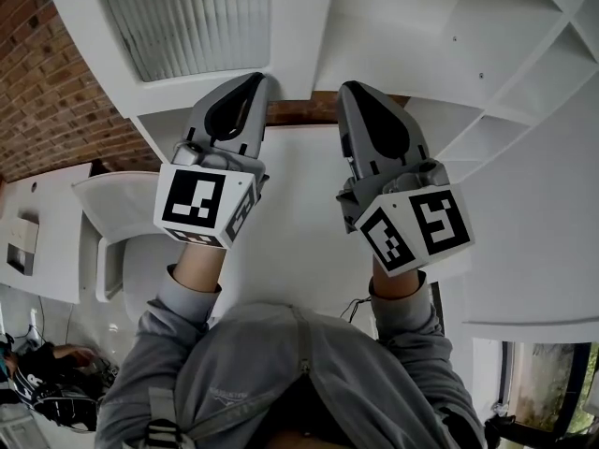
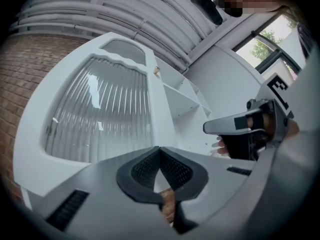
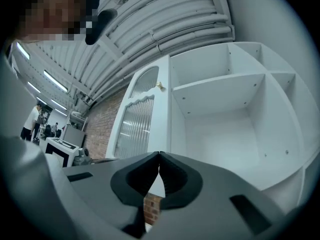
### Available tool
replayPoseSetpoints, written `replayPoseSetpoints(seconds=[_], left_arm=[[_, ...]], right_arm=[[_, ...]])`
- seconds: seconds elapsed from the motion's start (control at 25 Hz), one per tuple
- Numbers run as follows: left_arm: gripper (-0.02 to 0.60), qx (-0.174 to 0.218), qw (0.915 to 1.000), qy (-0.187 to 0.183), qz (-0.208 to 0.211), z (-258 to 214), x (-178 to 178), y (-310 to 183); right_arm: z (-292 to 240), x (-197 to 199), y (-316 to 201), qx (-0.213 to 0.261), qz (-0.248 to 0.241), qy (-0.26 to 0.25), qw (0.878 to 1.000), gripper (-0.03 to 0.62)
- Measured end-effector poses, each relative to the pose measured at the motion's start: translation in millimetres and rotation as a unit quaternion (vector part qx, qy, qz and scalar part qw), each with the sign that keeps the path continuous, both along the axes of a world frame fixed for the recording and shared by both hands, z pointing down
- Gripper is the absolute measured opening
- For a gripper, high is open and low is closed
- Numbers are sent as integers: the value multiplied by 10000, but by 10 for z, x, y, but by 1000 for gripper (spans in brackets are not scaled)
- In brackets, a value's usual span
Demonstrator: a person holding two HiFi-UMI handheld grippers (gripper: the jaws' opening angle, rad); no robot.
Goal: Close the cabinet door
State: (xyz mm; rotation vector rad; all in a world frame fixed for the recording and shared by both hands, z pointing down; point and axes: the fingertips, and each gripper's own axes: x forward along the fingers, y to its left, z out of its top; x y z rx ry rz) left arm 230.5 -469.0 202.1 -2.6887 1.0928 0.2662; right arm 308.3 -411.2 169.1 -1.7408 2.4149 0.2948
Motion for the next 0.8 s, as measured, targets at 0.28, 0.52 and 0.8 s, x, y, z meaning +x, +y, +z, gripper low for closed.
replayPoseSetpoints(seconds=[0.28, 0.52, 0.8], left_arm=[[6, -185, 9998, 15, 44, 87, -464, 344], [6, -293, 9996, 50, 8, 163, -971, 561], [6, -368, 9992, -53, -143, 271, -1389, 775]], right_arm=[[59, -391, 223, 5, 313, 75, 9995, 26], [133, -817, 392, 3, 474, 125, 9988, 26], [222, -1147, 591, 13, 687, 151, 9975, 26]])
